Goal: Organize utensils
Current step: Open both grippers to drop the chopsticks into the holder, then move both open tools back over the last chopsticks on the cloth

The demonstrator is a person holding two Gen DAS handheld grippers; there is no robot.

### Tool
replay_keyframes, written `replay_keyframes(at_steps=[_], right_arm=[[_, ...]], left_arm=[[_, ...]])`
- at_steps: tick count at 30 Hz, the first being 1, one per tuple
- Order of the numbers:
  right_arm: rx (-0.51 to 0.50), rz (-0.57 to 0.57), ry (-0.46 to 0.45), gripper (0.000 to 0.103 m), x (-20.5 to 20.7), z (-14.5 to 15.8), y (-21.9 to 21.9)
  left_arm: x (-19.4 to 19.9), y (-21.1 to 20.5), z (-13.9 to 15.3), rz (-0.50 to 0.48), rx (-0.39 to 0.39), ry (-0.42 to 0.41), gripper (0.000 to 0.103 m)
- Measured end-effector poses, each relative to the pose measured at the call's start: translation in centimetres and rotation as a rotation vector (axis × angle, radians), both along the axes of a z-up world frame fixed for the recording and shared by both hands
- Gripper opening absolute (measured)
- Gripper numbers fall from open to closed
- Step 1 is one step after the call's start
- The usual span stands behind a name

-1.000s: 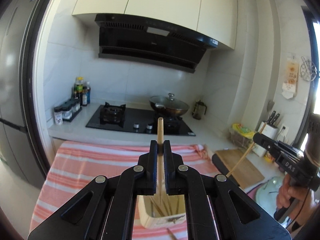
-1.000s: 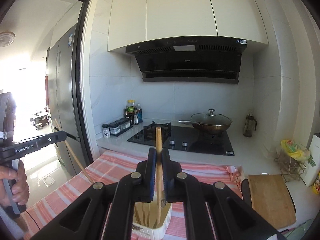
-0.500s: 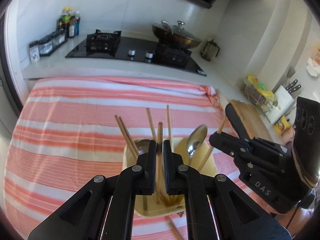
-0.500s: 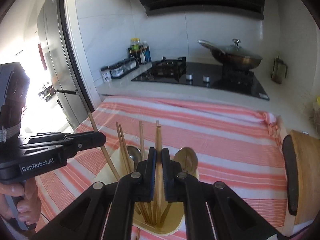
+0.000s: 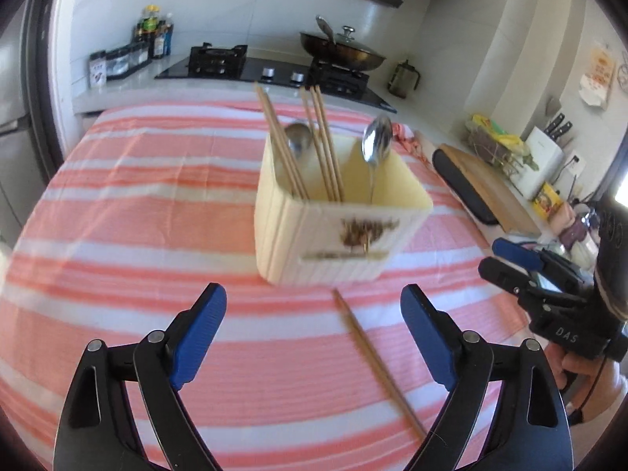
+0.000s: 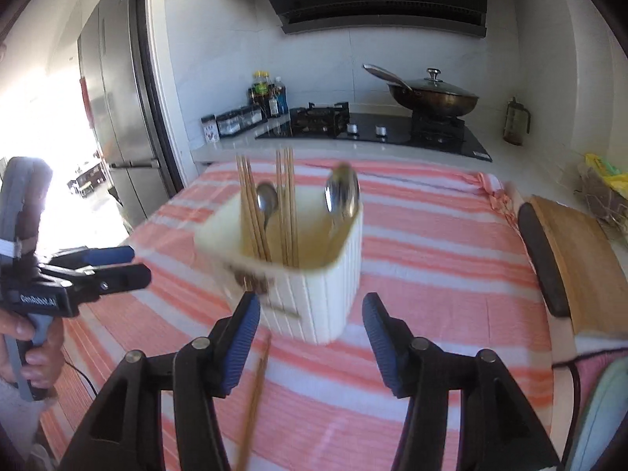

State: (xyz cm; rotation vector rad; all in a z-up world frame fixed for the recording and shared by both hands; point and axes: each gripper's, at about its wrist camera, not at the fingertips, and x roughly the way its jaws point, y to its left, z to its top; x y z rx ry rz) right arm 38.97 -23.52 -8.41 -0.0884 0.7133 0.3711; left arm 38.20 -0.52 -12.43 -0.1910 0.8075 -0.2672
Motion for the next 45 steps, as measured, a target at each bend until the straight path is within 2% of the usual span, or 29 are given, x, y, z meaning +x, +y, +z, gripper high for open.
replay_keyframes(at_steps=[4,7,9,12,16,21,28,33,45], right_arm=[[-0.088,-0.069,0.109,0.055,-5.7,-6.0,-1.5],[-0.131,-0.115,0.144,0.055,-9.2,-8.3,-2.3],[-0.147,-0.131,0.143,0.056,-10.7,-9.1,-2.7],[-0.163,-0.172,0.153,0.056,-11.7,-10.3,-3.6],[-0.150,-0.216,0.176,0.056,-11.9,-11.4,-4.8],[-0.110,-0.243,0.183,0.056,-12.2,-11.7,-5.5],[-0.094,-0.244,0.185,0.058,-12.2,-11.8,-5.6],[-0.103,-0.242,0.184,0.059,-12.2,-11.9,-5.4],[-0.102,-0.242,0.183,0.060,-12.2,-11.9,-5.4]], left_arm=[[-3.9,-1.9,-5.6,0.034,0.027,0.087,0.091],[-5.0,-3.1,-7.8,0.062,0.067,0.109,0.090],[-5.7,-3.6,-8.6,0.092,0.092,0.101,0.090],[-6.0,-4.3,-9.0,0.087,0.098,0.105,0.090],[-6.0,-4.9,-9.0,0.094,0.182,0.124,0.091],[-6.9,-4.7,-9.7,0.092,0.243,0.154,0.093],[-7.3,-4.6,-10.1,0.106,0.257,0.147,0.102],[-7.3,-4.9,-10.2,0.104,0.286,0.146,0.103],[-7.2,-4.9,-10.0,0.113,0.262,0.150,0.102]])
